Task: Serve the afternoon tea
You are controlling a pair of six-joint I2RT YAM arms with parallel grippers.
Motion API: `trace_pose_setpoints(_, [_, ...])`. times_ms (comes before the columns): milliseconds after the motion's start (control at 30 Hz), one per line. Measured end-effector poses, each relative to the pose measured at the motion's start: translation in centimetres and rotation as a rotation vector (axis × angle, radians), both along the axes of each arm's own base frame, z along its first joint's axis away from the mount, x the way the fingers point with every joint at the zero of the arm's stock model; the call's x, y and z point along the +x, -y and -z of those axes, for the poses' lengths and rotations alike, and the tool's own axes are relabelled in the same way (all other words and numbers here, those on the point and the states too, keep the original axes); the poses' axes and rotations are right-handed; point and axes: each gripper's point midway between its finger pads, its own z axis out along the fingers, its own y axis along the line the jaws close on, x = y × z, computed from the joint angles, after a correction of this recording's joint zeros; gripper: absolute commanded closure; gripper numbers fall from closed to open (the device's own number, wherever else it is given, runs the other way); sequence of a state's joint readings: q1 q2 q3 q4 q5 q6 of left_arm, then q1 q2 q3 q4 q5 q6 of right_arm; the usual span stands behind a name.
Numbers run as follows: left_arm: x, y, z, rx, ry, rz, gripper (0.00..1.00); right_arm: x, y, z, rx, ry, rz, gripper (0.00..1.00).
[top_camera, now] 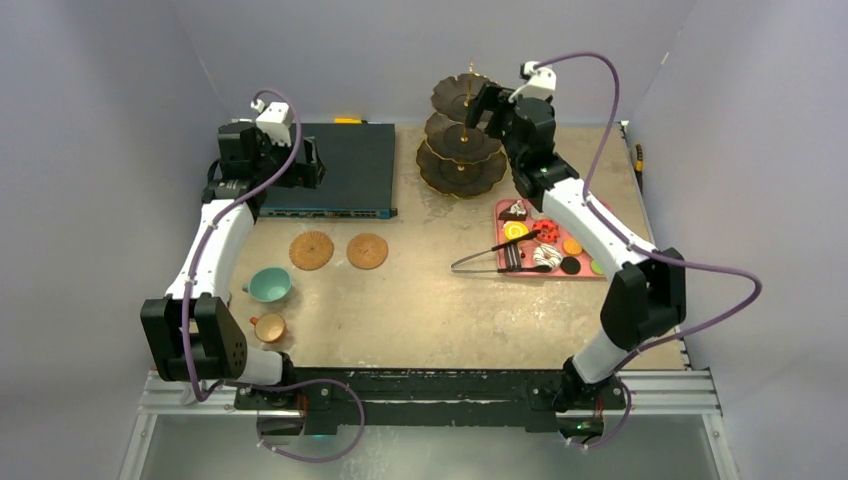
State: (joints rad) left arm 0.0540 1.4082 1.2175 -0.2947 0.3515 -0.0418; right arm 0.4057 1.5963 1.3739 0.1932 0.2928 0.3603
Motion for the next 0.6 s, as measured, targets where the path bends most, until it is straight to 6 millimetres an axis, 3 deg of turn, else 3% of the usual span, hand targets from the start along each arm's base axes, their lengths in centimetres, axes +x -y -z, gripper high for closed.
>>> trace_pose_setpoints(333, [-0.8,0.3,0.8,-0.009,-0.045,0.013,0.02,6.0,-2.0,-5.2,-0.1,0.074,-0.01,0.21])
trace_pose_setpoints(467, [-1.2,0.3,0.9,-0.008,-0.06,0.013,0.02,7.9,-2.6,-3.8,-0.144,0.046,-0.013,0.25])
trace_pose_setpoints(600, [-1.6,0.2,0.6,-0.001,-0.056,0.015,0.02,9.0,-3.0,-0.3,-0.193,-0.021,-0.023,0.37])
